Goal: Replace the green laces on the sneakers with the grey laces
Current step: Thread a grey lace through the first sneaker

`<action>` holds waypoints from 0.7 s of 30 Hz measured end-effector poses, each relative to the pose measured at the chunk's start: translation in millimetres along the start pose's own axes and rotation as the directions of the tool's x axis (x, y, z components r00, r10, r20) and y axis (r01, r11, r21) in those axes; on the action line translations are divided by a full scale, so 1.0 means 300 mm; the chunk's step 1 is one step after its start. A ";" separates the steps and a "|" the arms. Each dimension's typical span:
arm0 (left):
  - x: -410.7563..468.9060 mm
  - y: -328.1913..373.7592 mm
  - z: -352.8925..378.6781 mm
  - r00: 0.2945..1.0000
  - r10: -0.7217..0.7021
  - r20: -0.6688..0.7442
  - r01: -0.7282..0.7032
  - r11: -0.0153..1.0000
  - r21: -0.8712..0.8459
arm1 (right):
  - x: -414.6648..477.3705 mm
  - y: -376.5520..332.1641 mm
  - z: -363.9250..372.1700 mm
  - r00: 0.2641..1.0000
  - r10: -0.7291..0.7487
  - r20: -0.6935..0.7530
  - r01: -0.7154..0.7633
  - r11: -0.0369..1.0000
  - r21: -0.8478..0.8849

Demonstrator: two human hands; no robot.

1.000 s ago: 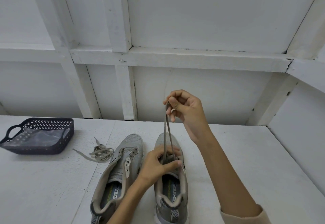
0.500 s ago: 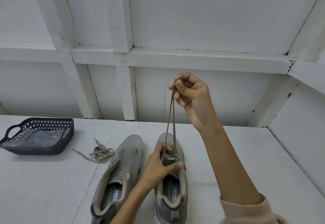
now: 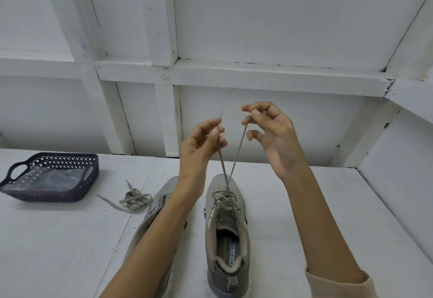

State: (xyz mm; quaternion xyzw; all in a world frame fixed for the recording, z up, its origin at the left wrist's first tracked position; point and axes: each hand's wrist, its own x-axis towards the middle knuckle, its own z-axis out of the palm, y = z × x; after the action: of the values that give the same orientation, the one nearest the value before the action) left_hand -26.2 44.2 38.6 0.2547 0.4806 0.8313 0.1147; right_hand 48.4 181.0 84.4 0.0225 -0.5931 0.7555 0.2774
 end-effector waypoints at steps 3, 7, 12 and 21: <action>0.005 0.011 -0.068 0.999 0.006 -0.032 -0.006 1.000 -0.002 | -0.041 0.019 -0.065 0.999 0.015 -0.050 -0.013 0.999 0.041; -0.039 0.020 -0.166 0.998 -0.058 -0.039 0.061 0.995 0.084 | -0.138 0.094 -0.157 0.990 0.140 0.006 -0.132 0.945 -0.300; -0.128 -0.034 -0.256 0.972 -0.191 0.138 0.108 0.882 0.459 | -0.254 0.213 -0.223 0.836 0.492 0.241 -0.229 0.714 -0.662; -0.184 -0.088 -0.298 0.863 -0.437 0.254 0.186 0.742 0.644 | -0.318 0.281 -0.257 0.799 0.582 0.154 -0.378 0.684 -0.623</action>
State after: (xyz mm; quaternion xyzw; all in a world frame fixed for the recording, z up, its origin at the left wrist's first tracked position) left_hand -28.9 -32.7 -37.8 0.3517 0.7217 0.5359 0.2614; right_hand 114.0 201.6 -47.6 -0.0893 -0.8111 0.5761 -0.0466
